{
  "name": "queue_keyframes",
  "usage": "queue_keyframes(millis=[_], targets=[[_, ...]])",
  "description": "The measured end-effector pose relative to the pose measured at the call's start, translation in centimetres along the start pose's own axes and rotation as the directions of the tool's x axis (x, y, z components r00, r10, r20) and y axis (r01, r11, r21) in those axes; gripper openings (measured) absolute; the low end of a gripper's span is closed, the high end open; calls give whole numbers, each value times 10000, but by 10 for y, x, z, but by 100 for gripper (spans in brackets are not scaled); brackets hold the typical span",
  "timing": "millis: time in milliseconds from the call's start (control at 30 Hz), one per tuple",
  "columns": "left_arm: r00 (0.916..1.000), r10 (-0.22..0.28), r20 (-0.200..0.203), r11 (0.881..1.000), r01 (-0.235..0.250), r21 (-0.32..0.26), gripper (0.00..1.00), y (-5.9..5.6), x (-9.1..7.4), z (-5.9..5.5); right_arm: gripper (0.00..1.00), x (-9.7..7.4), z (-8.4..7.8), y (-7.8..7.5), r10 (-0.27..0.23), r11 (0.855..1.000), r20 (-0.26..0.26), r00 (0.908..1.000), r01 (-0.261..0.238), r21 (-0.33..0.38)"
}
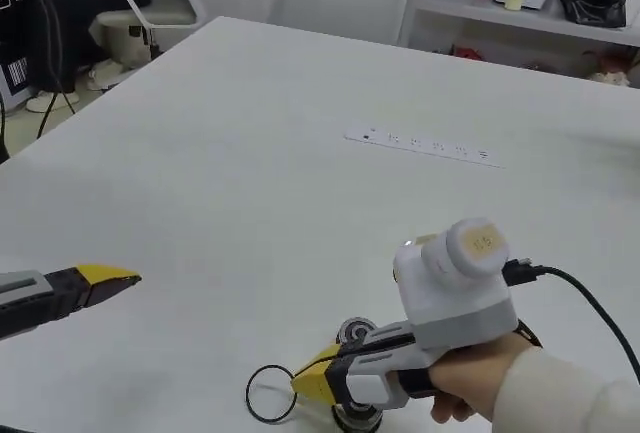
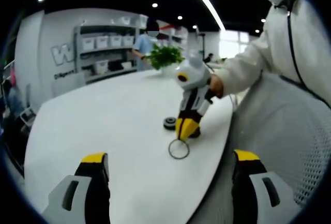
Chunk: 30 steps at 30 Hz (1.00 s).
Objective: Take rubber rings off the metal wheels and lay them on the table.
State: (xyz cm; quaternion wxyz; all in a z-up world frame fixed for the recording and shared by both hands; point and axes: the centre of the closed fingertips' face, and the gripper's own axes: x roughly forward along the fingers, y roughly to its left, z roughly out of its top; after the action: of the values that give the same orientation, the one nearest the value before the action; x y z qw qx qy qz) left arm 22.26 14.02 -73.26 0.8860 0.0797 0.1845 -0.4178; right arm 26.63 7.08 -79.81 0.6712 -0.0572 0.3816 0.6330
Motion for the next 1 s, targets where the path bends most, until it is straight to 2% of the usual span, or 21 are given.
queue_keyframes(millis=[400,667,1000], targets=[[10000,13,-11,10000,-13,38,100,0,0,1,2,-8,4,-4,-155,9999,135,9998,155,-43],[10000,-68,9,10000,68,-4,100,0,1,3,3,-23,9,-1,-383,9984,279,9989,394,-409],[9998,-168,82,9998,167,110,100,1,3,9,5,-50,22,0,-584,9970,869,9945,625,-456]])
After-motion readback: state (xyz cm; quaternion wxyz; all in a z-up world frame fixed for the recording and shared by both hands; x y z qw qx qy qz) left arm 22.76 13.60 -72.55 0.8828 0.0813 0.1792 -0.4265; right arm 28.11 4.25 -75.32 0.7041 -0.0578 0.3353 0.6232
